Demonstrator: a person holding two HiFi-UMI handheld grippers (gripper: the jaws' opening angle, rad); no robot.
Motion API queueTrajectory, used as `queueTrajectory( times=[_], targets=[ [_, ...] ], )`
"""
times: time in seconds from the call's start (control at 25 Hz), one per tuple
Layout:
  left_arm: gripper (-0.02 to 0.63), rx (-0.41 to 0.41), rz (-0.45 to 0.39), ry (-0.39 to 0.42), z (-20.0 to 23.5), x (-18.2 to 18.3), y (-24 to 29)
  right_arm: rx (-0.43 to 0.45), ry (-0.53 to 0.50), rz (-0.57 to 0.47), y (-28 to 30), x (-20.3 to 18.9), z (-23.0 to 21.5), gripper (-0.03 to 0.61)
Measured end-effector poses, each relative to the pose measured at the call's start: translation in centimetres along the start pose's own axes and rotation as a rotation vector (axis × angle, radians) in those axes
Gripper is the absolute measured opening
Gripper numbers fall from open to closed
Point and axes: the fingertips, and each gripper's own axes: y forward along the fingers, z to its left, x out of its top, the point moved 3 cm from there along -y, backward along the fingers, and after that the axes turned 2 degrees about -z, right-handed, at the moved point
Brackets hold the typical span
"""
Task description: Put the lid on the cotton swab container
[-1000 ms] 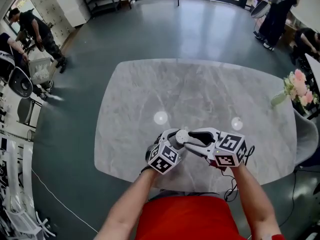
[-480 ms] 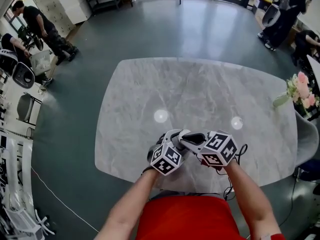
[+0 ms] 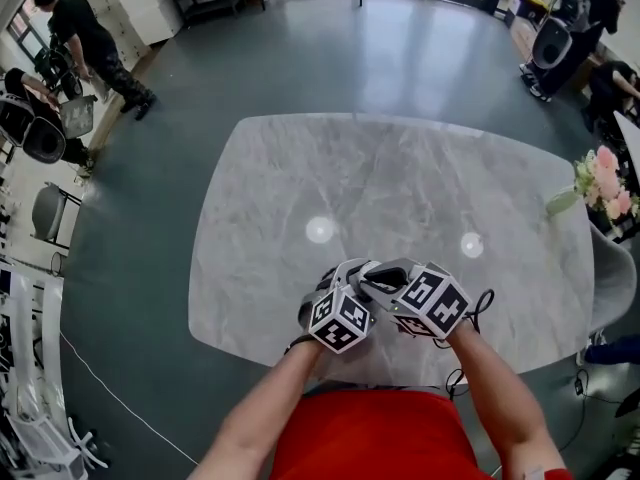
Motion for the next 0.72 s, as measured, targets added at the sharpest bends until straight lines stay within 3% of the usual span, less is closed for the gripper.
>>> queueTrajectory(
  times=[0.16,0.32,0.48,0.72],
  targets=[
    [0.301,-0.003,-0.013,-0.013,0.0,0.2,0.1,-0.048,-0.047,-0.057,-0.4,-0.1,0.0,0.084],
    [0.300,-0.011,-0.019,-0.019,0.0,0.2,0.2,-0.093,-0.150,-0.042,-0.3,0.0,0.5,0.084],
    [0.301,-0.014,-0.020,-0.024,0.0,0.2,0.2,-0.075,-0.285,-0.020,0.1,-0.3,1.3,0.083],
    [0.301,-0.013,-0.018,-0.020,-0.2,0.3,0.2,-0.046,-0.362,0.075,0.7,-0.7,1.5,0.078]
  ],
)
